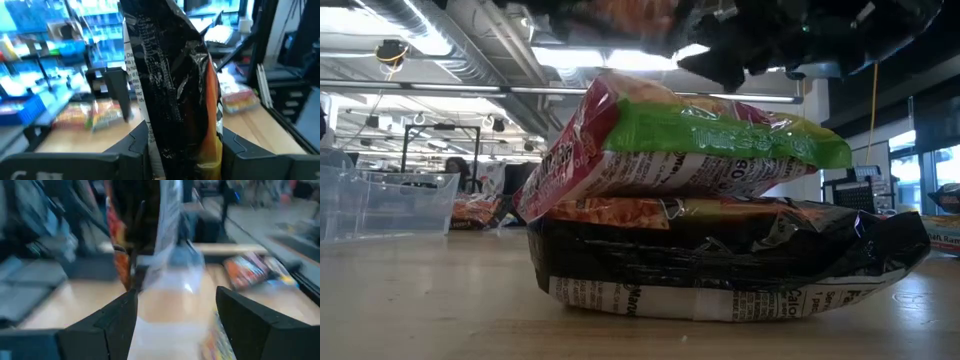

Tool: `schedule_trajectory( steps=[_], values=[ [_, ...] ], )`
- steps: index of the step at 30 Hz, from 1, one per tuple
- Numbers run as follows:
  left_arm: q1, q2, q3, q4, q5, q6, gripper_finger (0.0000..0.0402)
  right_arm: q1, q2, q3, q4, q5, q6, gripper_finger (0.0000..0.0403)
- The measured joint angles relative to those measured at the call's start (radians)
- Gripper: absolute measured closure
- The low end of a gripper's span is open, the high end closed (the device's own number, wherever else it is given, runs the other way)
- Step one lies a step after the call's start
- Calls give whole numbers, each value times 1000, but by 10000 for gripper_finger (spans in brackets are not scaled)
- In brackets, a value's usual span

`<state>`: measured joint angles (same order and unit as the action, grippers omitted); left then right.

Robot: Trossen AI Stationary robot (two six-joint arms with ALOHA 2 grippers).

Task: Sort Maruchan noodles
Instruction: Put the black noodle pack into the left transparent bin

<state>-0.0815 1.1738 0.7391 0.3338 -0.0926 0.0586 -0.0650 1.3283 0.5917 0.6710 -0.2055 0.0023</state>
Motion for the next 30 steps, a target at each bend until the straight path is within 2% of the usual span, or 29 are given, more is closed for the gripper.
schedule_trajectory(
  steps=[2, 4, 11, 14, 20, 22, 25, 30],
  values=[
    [0, 18, -4, 9, -18, 4, 286, 0, 50, 2, 144, -35, 20, 149],
    [1, 48, -3, 59, -25, 6, 285, 0, 91, 16, 210, -42, 38, 149],
    [12, 73, -3, 76, -44, 6, 282, 12, 183, 90, 223, -74, 38, 156],
    [11, 73, -3, 79, -47, 4, 281, 13, 195, 97, 215, -54, 14, 190],
    [11, 71, -3, 58, -54, -12, 263, 13, 195, 96, 212, -33, -13, 303],
    [11, 68, -2, 43, -52, -28, 243, 13, 195, 96, 210, -31, -18, 306],
    [11, 30, 7, -43, -61, -56, 211, 13, 195, 96, 177, -31, -19, 306],
    [11, -67, 118, -393, -115, -92, 172, 13, 195, 96, 97, 13, -21, 306]
  ],
)
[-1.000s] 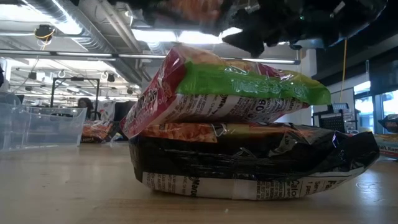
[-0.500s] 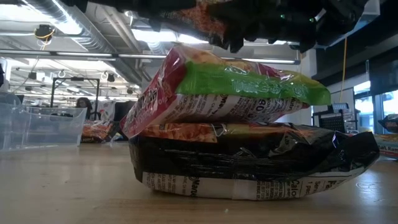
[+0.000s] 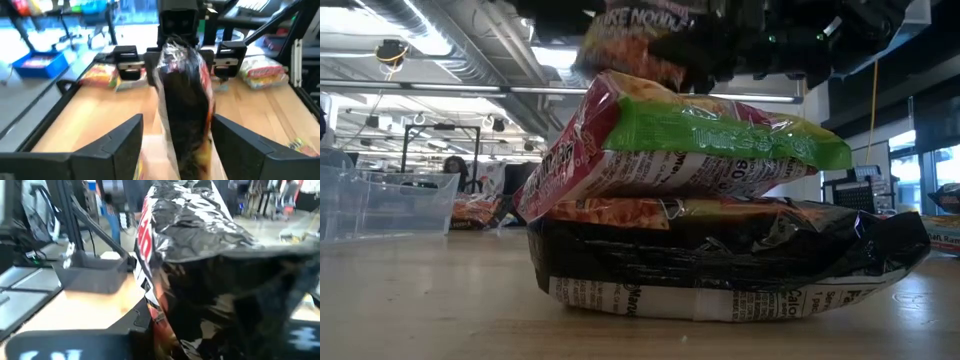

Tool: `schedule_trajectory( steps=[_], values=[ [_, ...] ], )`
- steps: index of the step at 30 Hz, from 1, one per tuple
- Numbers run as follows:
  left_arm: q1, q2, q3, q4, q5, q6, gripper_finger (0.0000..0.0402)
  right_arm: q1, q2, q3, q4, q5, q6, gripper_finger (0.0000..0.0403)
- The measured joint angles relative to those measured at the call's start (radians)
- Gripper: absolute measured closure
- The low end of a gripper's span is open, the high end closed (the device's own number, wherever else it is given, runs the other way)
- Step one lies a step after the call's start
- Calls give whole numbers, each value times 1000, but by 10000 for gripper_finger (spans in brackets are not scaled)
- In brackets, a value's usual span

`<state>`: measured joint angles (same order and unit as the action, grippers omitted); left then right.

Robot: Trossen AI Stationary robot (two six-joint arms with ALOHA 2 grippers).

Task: Sort Maruchan noodles
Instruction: Put the black noodle pack into the left transparent bin

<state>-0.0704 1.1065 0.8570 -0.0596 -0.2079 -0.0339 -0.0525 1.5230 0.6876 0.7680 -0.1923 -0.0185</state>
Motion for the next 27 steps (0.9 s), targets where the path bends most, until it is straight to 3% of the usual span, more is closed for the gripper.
schedule_trajectory(
  steps=[4, 10, 17, 27],
  values=[
    [0, -6, 125, -196, 0, -17, 164, 0, 1, 40, -119, 51, -11, 306],
    [1, 76, 254, -348, 6, -4, 164, 0, 68, 141, -256, 75, -15, 306],
    [27, 164, 294, -387, 55, 10, 165, 1, 143, 210, -284, 67, -14, 306],
    [79, 269, 300, -390, 172, -16, 165, 1, 146, 231, -297, 51, -14, 306]
  ],
)
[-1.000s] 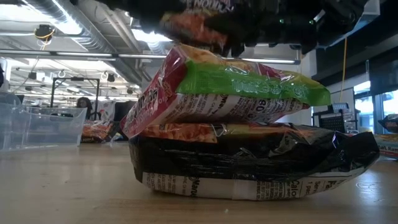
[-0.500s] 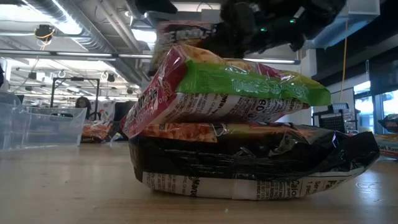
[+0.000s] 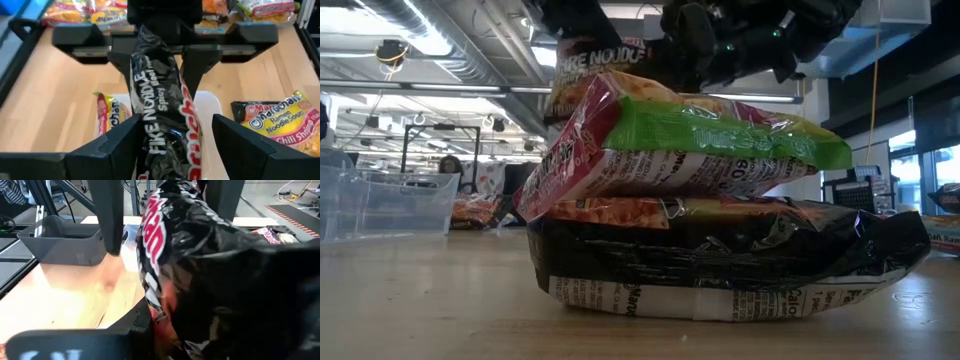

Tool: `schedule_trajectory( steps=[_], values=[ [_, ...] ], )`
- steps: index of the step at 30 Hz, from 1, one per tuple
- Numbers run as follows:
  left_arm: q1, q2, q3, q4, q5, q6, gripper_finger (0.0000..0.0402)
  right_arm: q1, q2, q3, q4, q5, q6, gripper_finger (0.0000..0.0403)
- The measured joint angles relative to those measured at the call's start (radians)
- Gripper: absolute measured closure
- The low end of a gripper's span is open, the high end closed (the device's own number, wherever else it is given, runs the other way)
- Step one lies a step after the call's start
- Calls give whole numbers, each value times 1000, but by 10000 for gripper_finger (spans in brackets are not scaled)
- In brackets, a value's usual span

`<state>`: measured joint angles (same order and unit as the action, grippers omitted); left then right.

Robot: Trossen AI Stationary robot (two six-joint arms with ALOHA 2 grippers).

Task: Sort Maruchan noodles
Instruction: Put the black noodle pack into the left transparent bin

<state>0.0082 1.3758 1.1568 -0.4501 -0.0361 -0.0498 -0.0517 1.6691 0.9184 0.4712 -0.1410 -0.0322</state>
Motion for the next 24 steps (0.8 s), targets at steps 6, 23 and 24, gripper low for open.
schedule_trajectory(
  steps=[6, 23, 24],
  values=[
    [0, -1, 0, -9, -6, -18, 207, 0, 0, 0, 0, -1, 0, 291],
    [-26, -178, -2, -297, -124, -44, 310, -1, -103, 1, -119, -35, -7, 75],
    [-32, -202, -2, -332, -133, -48, 310, -1, -119, -2, -152, -35, -11, 74]
  ],
)
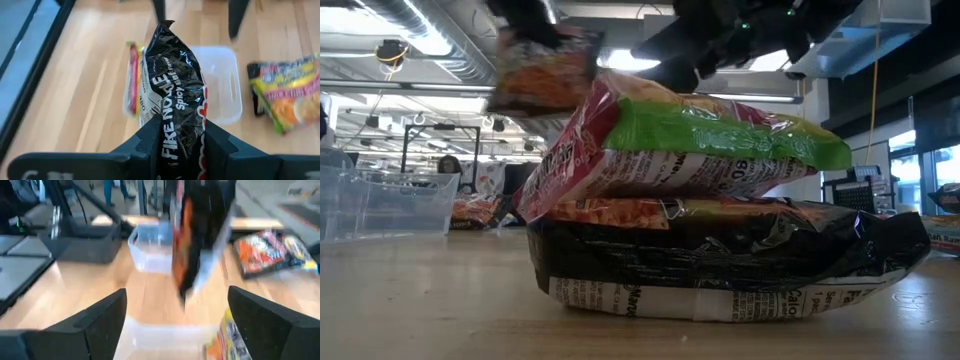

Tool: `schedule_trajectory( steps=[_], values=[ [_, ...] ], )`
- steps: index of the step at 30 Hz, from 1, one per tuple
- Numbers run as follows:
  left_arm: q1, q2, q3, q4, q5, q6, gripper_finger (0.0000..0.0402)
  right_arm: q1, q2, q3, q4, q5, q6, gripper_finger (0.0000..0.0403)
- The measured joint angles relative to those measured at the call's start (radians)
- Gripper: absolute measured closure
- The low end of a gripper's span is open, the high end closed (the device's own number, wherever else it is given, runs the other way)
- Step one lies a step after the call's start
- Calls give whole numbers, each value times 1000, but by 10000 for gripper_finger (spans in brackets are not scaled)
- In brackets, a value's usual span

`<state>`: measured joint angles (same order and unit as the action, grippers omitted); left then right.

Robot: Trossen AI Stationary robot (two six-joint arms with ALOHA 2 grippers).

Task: Sort Maruchan noodles
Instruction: Put the black noodle pack into the left transparent bin

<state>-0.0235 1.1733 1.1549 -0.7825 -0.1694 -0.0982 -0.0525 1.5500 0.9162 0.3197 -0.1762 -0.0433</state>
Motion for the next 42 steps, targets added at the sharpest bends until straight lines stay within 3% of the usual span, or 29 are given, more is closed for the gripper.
schedule_trajectory(
  steps=[10, 15, 25, 31, 42],
  values=[
    [-17, -192, -8, -428, -29, -124, 310, 1, -18, -68, -34, 0, -16, 73],
    [-43, -250, -86, -526, -36, -200, 310, 1, -18, -76, -33, 0, -15, 73],
    [-31, -250, -289, -457, -115, -172, 310, 1, -17, -76, -29, 0, -15, 72],
    [19, -250, -366, -292, -59, -70, 310, 1, -17, -76, -23, 0, -15, 72],
    [100, -251, -418, -216, -26, -11, 310, 1, -16, -76, -33, -1, -15, 72]
  ],
)
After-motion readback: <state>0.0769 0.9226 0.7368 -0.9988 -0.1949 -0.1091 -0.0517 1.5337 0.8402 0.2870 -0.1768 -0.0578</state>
